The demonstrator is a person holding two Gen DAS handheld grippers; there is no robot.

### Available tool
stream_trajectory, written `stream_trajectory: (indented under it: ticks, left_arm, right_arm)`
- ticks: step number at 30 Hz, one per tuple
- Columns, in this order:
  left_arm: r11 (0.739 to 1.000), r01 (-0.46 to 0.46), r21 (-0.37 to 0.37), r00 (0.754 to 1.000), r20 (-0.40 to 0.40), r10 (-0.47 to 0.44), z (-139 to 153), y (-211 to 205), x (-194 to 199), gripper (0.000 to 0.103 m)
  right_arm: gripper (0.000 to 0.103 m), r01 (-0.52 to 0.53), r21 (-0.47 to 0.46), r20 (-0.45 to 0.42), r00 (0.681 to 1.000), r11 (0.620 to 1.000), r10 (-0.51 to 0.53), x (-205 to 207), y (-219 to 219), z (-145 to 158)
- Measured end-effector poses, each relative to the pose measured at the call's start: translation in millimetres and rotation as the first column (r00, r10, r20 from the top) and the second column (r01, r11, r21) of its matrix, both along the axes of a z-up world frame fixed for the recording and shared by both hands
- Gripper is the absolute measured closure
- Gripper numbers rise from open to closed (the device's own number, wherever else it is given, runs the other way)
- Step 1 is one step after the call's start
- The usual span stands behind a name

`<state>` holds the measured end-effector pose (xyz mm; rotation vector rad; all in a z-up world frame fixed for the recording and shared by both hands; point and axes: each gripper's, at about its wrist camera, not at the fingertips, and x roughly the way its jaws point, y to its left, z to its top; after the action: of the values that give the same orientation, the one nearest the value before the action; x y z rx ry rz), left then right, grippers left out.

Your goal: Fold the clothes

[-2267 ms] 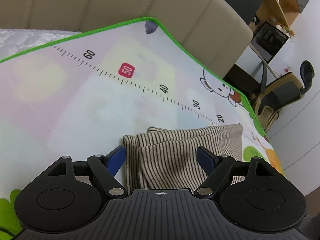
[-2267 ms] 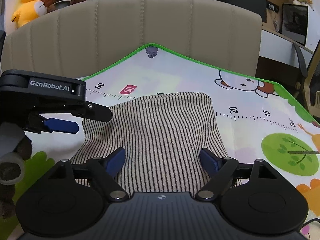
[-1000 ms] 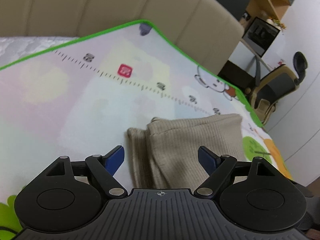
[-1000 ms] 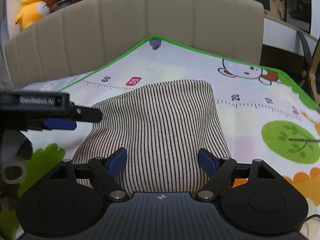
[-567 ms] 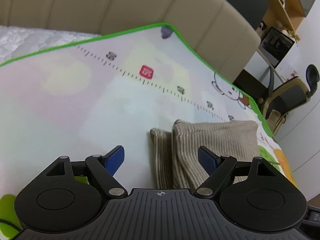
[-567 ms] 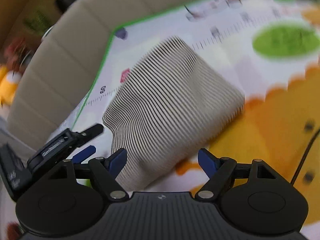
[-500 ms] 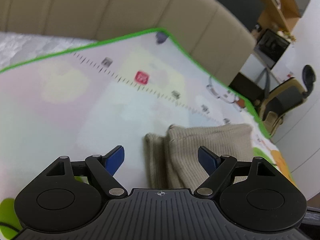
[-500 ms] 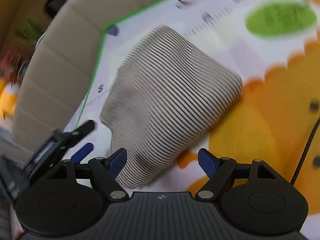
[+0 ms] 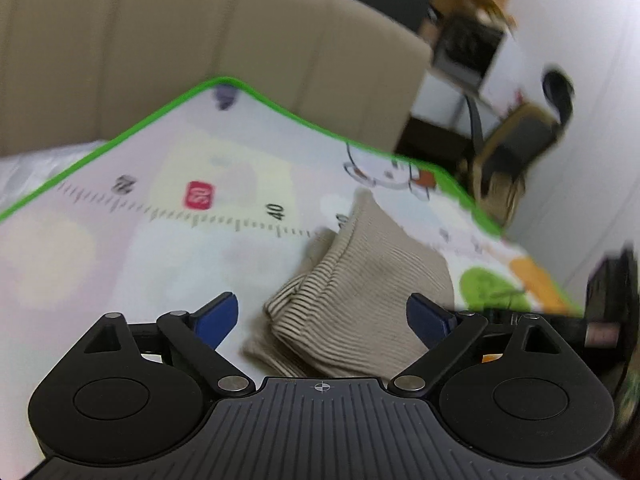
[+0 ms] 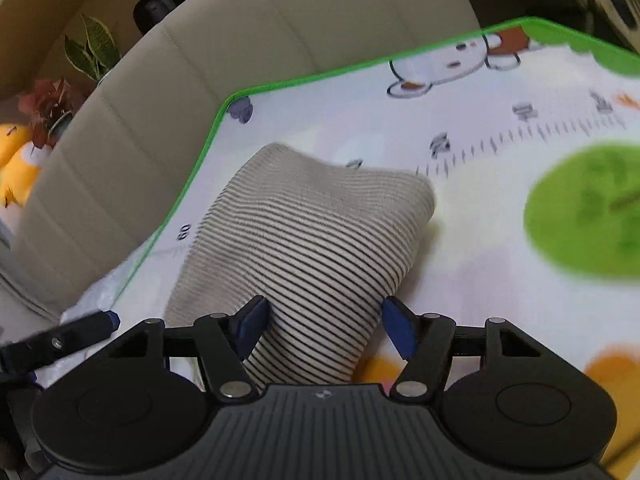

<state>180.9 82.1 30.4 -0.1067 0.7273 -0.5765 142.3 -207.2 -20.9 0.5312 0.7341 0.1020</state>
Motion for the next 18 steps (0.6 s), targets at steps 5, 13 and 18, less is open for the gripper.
stream_trajectory:
  ticks: [5,13,18]
  left_arm:
    - [0.996,0.058,0.067,0.998,-0.041,-0.056,-17,-49,39,0.008]
    - [0.996,-0.033,0.079,0.984,-0.172,0.046,-58,-77,73,0.004]
    - [0.997,-0.082,0.01,0.97,-0.227,0.082,-62,-60,48,0.028]
  right_arm:
    - [0.035,-0.023,0.001,0.037,0.999,1.0,0.023,-10,-17,6]
    - [0.029,0.056,0.139,0.004,0.998,0.989,-0.057,-5,-34,-8]
    - [0.033,-0.043,0.038,0.033,0.999,0.998,0.042,38,-17,0]
